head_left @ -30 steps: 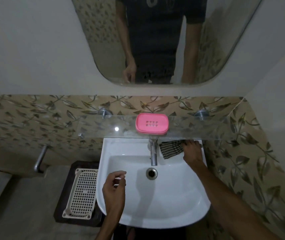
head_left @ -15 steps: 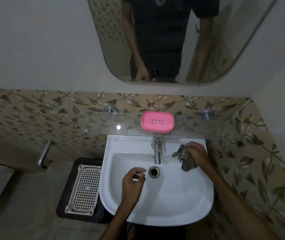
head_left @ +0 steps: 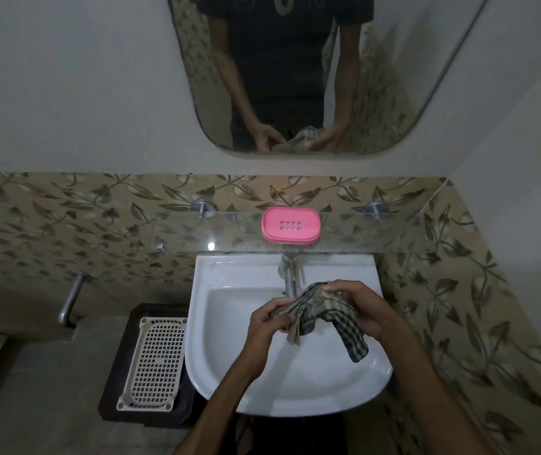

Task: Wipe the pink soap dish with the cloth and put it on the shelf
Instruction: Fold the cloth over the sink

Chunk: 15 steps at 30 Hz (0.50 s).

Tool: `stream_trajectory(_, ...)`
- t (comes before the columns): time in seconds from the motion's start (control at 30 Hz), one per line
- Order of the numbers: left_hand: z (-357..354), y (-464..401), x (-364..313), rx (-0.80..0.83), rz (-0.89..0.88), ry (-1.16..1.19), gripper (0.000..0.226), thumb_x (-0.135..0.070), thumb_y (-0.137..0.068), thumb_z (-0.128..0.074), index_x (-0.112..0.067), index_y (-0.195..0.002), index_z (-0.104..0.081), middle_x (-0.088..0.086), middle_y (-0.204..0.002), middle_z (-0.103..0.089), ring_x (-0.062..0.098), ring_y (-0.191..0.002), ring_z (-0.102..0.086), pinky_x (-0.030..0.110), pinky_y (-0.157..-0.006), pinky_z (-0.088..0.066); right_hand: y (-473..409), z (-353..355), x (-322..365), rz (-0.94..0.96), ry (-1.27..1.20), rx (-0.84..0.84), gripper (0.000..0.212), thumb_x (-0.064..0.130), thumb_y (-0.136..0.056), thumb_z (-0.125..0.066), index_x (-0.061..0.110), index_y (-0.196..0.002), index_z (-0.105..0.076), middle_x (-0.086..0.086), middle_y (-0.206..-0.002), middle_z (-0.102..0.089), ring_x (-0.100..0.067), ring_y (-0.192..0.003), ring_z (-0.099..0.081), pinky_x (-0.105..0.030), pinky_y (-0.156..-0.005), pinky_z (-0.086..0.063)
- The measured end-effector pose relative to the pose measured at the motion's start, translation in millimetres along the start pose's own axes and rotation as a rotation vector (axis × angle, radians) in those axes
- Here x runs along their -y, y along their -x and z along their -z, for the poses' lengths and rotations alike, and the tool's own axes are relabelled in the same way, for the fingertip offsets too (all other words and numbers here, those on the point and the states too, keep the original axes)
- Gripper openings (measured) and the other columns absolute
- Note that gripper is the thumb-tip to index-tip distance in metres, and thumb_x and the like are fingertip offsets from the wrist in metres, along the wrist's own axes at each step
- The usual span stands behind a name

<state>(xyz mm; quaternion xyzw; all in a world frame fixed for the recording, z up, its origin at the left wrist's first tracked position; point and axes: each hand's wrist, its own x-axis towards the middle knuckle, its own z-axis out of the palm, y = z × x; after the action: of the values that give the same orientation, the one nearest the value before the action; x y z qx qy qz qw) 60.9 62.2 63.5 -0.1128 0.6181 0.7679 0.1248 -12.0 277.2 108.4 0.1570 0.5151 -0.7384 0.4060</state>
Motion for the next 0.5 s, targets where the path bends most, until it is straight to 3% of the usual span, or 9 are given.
stream_trajectory(0.1,11.2,-1.7,-5.4,-0.008,0.062,0.156,0.036,-0.022,-0.089,-0.066,-0.003,-0.118,-0.075,0.024,-0.121,-0.074,0.043,-0.113,-0.068,0.050,-0.093,-0.053,5.1,1.5,-3.5,-0.032,-0.045,0.015,0.025,0.018,-0.074,-0.081,0.002,-0.089,-0.069,-0.015,-0.089,-0.071,-0.027,-0.077,-0.069,-0.037,-0.073,-0.056)
stream_trajectory(0.23,23.5,-2.1,-14.2,0.045,0.084,0.183,0.043,-0.029,-0.099,-0.053,-0.002,-0.125,-0.071,0.025,-0.127,-0.071,0.041,-0.118,-0.067,0.042,-0.092,-0.056,9.8,-5.5,-7.8,-0.057,0.013,0.094,0.041,0.017,-0.092,-0.065,-0.009,-0.125,-0.066,-0.024,-0.111,-0.069,-0.030,-0.085,-0.070,-0.036,-0.075,-0.058)
stream_trajectory(0.33,26.8,-2.6,-23.1,-0.033,0.079,0.106,0.039,-0.028,-0.089,-0.064,0.001,-0.113,-0.075,0.025,-0.117,-0.074,0.046,-0.106,-0.069,0.043,-0.087,-0.053,17.9,-16.5,-4.2,0.125,0.305,-0.003,0.017,0.014,-0.090,-0.070,0.000,-0.100,-0.072,-0.021,-0.095,-0.068,-0.026,-0.077,-0.068,-0.033,-0.071,-0.052)
stream_trajectory(0.4,31.9,-4.5,-31.9,-0.088,0.027,0.067,0.035,-0.024,-0.086,-0.068,0.006,-0.103,-0.074,0.020,-0.102,-0.075,0.034,-0.094,-0.067,0.037,-0.080,-0.051,25.7,-19.5,-2.2,0.334,0.545,-0.086,0.004,0.003,-0.091,-0.070,0.002,-0.089,-0.072,-0.008,-0.080,-0.070,-0.013,-0.067,-0.066,-0.025,-0.064,-0.050)
stream_trajectory(0.5,41.9,-7.1,-48.5,-0.101,-0.059,0.055,0.024,-0.013,-0.091,-0.067,0.010,-0.093,-0.070,0.016,-0.092,-0.069,0.027,-0.090,-0.063,0.041,-0.085,-0.048,38.0,-25.0,-0.8,0.503,0.716,-0.098,0.015,-0.006,-0.089,-0.067,0.005,-0.090,-0.076,-0.010,-0.079,-0.075,-0.012,-0.068,-0.071,-0.020,-0.061,-0.054)
